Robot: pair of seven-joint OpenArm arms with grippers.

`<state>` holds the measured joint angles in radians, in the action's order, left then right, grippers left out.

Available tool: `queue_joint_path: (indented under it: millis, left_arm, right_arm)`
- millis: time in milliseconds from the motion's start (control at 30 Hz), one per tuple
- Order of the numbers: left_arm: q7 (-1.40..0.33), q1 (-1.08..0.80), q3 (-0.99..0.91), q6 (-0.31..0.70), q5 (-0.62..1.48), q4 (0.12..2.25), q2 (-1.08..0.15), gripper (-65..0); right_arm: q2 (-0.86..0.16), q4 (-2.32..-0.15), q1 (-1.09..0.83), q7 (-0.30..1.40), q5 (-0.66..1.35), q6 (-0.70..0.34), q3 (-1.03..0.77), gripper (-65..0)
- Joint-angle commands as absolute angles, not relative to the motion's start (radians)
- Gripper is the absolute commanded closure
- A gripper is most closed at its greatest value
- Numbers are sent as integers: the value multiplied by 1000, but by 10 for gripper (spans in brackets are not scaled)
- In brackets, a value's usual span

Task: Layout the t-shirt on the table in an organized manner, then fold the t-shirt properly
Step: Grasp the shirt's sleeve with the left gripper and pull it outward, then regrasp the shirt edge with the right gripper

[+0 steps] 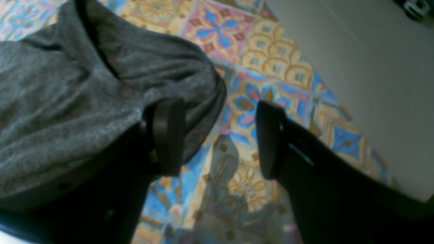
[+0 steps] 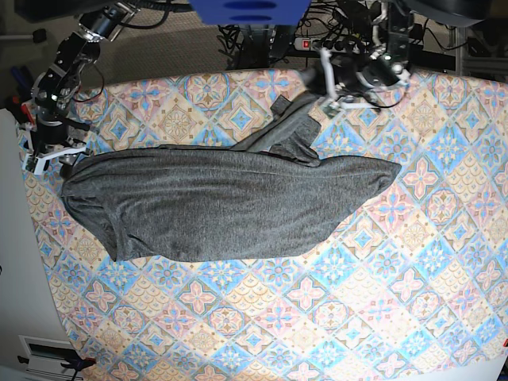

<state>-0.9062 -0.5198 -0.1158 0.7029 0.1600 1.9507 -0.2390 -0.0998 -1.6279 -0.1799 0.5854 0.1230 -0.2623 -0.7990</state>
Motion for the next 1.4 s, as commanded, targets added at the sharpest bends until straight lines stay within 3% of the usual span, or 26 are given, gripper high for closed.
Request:
queue_joint_path:
  millis: [0,433,867,1100,1367]
  left_arm:
    - [-903,-527,-145,698,165,1969,-245,0]
    - [-905,-564,-590,698,157,1991,-168,0]
    - [-905,-588,-740,698,160,1997,-168,0]
    - [-909,-587,-716,698,156,1997,-166,0]
    - [-909,-590,-716,698,156,1995,-166,0]
  right_arm:
    - [-114,-1647,-170,558,131,-263,-803,-320]
    - [-94,-1646,-170,558,131,-263,-803,-320]
    - [-41,-1685,-211,552,134,-266,-802,-320]
    - [33,-1822,-236,552,136,-541,-808,-320]
    - [31,-1819,-229,558,136,-549,-805,-320]
